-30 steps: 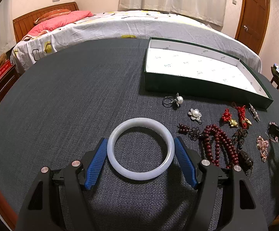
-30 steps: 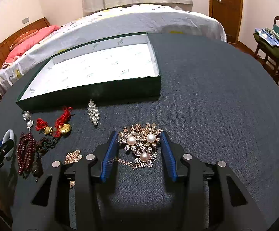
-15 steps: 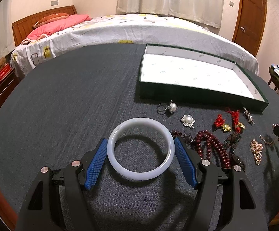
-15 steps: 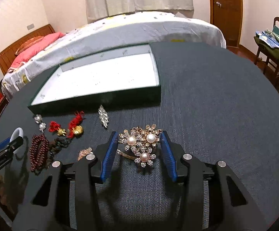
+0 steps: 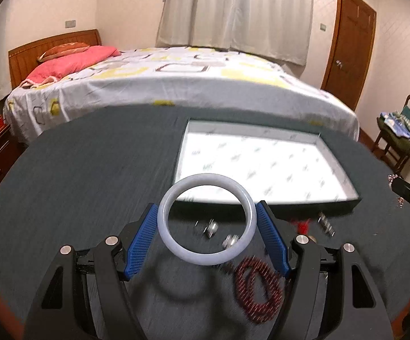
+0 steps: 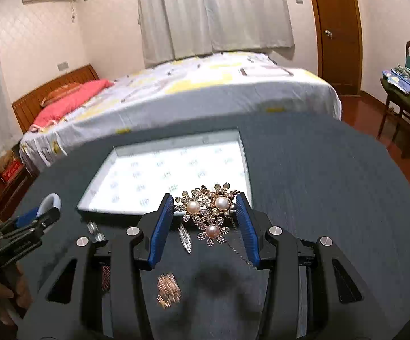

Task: Organize jewelry
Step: 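Carry the bangle and brooch into the white box and release both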

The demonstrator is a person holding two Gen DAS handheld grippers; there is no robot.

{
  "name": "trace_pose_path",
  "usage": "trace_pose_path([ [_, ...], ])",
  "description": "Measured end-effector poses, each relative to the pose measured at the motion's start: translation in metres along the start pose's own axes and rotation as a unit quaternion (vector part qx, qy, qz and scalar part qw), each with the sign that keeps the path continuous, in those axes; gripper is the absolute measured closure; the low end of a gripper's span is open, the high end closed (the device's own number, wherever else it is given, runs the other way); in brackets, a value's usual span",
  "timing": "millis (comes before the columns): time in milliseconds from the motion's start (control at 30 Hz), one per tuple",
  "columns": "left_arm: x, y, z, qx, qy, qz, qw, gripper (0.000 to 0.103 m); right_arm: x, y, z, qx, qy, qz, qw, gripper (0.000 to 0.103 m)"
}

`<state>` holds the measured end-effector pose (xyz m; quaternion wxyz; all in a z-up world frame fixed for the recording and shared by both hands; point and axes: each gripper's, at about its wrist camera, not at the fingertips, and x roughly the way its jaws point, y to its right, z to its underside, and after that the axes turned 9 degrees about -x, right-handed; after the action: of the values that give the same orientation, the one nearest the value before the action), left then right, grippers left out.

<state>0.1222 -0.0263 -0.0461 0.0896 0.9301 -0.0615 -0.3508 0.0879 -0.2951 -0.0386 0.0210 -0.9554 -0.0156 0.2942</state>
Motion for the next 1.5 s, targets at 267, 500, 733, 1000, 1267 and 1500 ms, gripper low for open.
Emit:
trace_pose_path([
  [267,0.010,0.021,-0.040,0.003,0.027,0.027,0.9993,0.034,0.003,-0.005,-0.050,-0.019,0.049,-0.004,0.999,0.059],
  [500,0.023,0.042,-0.069,0.013,0.058,0.044,0.9973,0.034,0.023,-0.001,-0.074,-0.022,0.062,-0.004,0.998,0.059],
  [733,0.065,0.051,-0.056,0.016,0.031,0.043,0.9984,0.034,0.071,0.010,-0.054,-0.010,0.015,-0.009,1.000,0.059],
  [1000,0.119,0.058,-0.031,0.021,-0.046,0.035,0.9981,0.034,0.122,0.021,-0.017,0.007,-0.062,-0.009,0.998,0.059],
  [1267,0.138,0.066,-0.014,0.034,-0.088,0.034,0.9949,0.034,0.139,0.019,0.002,0.003,-0.096,-0.006,0.995,0.059],
  [1500,0.148,0.072,-0.010,0.039,-0.106,0.031,0.9931,0.034,0.142,0.016,0.005,-0.010,-0.102,0.005,0.995,0.058],
])
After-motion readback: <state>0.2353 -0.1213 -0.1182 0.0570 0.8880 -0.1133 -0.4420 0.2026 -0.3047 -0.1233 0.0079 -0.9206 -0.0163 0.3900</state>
